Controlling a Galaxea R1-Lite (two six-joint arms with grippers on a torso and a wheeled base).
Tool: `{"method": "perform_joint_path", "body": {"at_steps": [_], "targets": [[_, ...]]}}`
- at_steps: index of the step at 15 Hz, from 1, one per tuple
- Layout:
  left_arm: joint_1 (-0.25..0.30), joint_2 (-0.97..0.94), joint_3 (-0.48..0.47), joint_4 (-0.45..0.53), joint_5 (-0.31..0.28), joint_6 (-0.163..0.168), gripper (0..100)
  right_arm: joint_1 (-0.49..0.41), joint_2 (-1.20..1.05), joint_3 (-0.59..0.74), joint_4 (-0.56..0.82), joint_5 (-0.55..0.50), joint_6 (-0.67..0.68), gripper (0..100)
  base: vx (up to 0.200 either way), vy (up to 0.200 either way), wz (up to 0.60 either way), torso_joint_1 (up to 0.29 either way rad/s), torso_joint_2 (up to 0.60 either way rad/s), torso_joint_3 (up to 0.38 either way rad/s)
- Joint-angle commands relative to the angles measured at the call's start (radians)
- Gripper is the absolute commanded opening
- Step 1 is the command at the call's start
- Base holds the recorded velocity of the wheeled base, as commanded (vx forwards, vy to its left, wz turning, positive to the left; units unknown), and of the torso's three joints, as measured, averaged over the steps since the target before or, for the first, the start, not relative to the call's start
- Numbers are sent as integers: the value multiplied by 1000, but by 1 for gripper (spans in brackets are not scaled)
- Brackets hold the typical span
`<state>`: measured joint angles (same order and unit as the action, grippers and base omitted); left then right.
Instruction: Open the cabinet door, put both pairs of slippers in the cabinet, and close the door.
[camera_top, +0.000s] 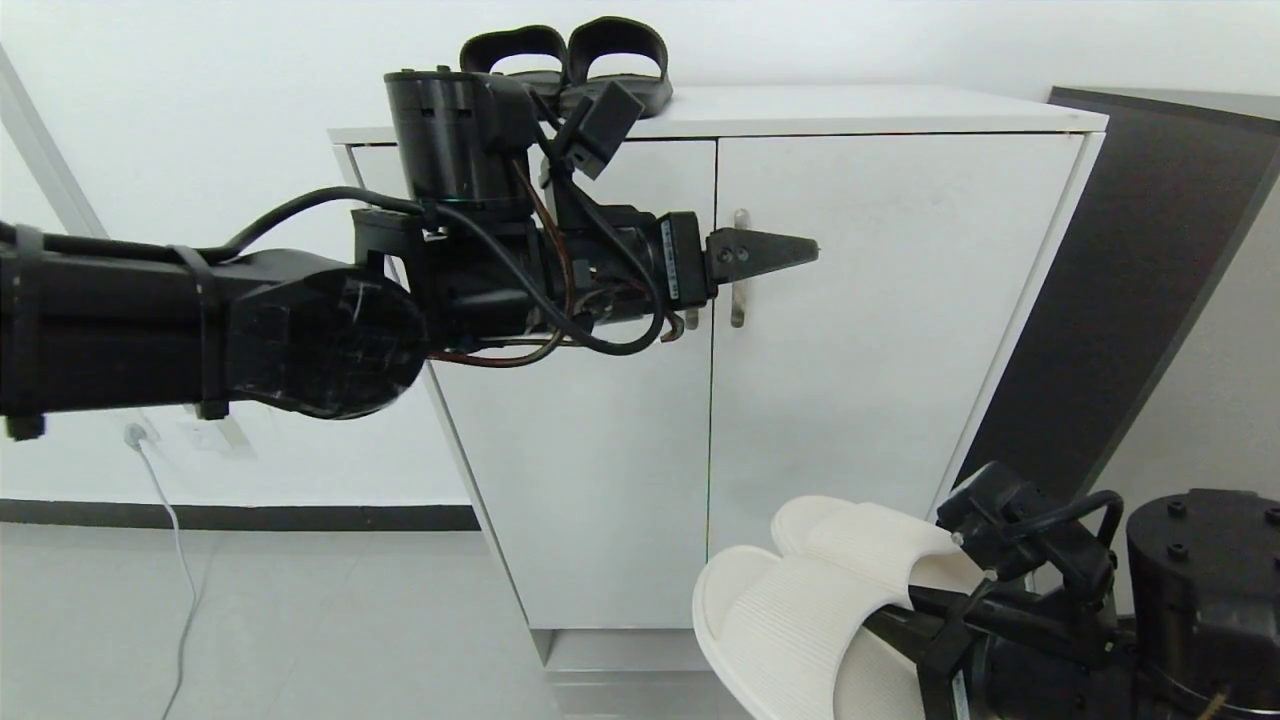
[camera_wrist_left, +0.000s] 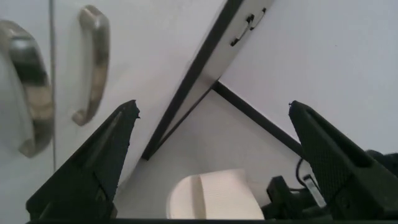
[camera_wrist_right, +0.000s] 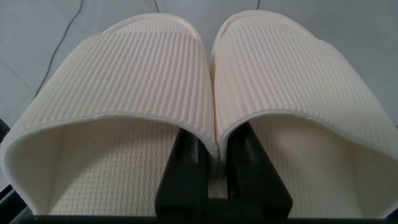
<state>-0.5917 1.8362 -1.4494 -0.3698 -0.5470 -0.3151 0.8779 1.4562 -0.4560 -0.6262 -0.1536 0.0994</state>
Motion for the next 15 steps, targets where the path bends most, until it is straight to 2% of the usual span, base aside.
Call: {"method": "perform_joint_path", "body": {"at_steps": [1,4,8,12,14,15], "targets": [[12,48,-39,0,13,-1,100,0,3,2,-1,0,0,0,0,0,0,0,0,0],[10,67,-65,0,84,2,100,0,16,2,-1,0,0,0,0,0,0,0,0,0],[10,97,-103,3,141,5,100,1,16,3,-1,0,0,0,0,0,0,0,0,0],[9,175,-197,35,167,4,100,1,16,3,-1,0,0,0,0,0,0,0,0,0],[4,187,-212,46,167,4,100,0,16,5,-1,0,0,0,0,0,0,0,0,0],[3,186,-209,46,167,4,0,0,16,5,-1,0,0,0,0,0,0,0,0,0]]}}
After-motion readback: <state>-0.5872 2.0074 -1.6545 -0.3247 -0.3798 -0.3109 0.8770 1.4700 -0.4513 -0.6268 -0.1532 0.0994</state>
